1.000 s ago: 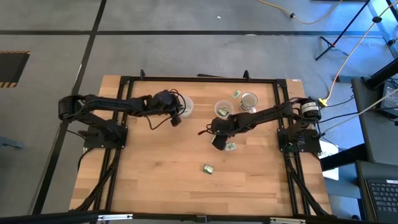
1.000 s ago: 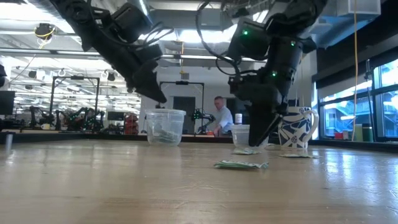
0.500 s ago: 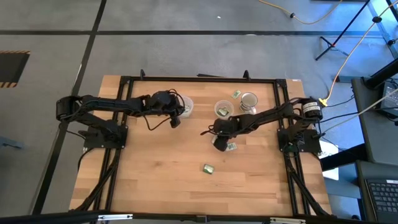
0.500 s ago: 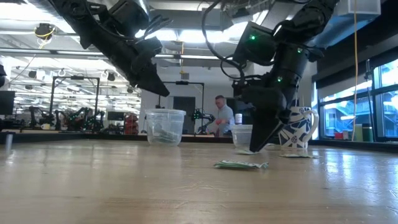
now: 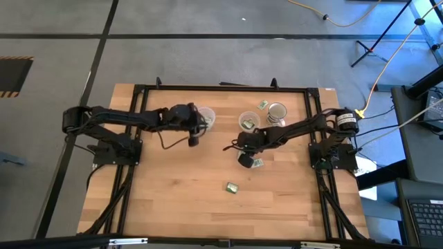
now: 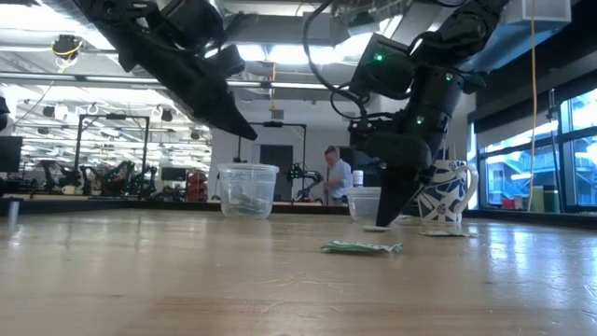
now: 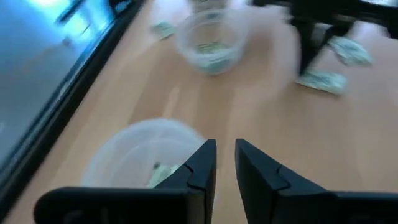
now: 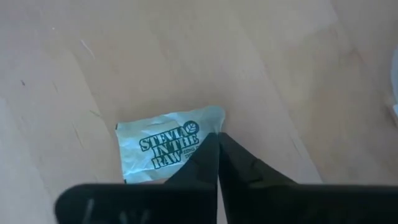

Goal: Pick and place Stevia / Truvia into bins
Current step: Put the white stevia packet into the large transparent container

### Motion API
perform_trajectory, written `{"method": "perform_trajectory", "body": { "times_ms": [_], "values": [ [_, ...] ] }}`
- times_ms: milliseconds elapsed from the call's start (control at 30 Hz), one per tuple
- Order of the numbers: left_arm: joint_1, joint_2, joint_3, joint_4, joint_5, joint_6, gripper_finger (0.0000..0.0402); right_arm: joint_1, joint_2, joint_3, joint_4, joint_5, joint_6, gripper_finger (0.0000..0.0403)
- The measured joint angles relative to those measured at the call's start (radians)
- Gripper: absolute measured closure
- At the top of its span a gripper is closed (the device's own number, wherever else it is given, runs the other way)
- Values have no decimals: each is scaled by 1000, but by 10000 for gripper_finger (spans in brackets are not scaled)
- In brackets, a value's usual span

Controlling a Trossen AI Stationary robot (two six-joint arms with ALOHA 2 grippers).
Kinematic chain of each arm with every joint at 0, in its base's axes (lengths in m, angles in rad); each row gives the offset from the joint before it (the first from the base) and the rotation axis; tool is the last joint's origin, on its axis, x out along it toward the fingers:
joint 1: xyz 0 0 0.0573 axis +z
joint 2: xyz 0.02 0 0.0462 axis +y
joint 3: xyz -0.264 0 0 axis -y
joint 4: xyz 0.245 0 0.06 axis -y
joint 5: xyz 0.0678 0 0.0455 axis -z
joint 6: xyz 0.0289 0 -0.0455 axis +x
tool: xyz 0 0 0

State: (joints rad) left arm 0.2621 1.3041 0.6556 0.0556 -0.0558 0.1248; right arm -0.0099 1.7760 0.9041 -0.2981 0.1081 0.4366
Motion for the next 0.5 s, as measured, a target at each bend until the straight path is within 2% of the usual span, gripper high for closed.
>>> {"method": "perform_trajectory", "body": {
  "times_ms": [500],
  "values": [
    [-288,0,0,56,25,622,349,1,-40,132,14,-9,-152,401]
  ]
}}
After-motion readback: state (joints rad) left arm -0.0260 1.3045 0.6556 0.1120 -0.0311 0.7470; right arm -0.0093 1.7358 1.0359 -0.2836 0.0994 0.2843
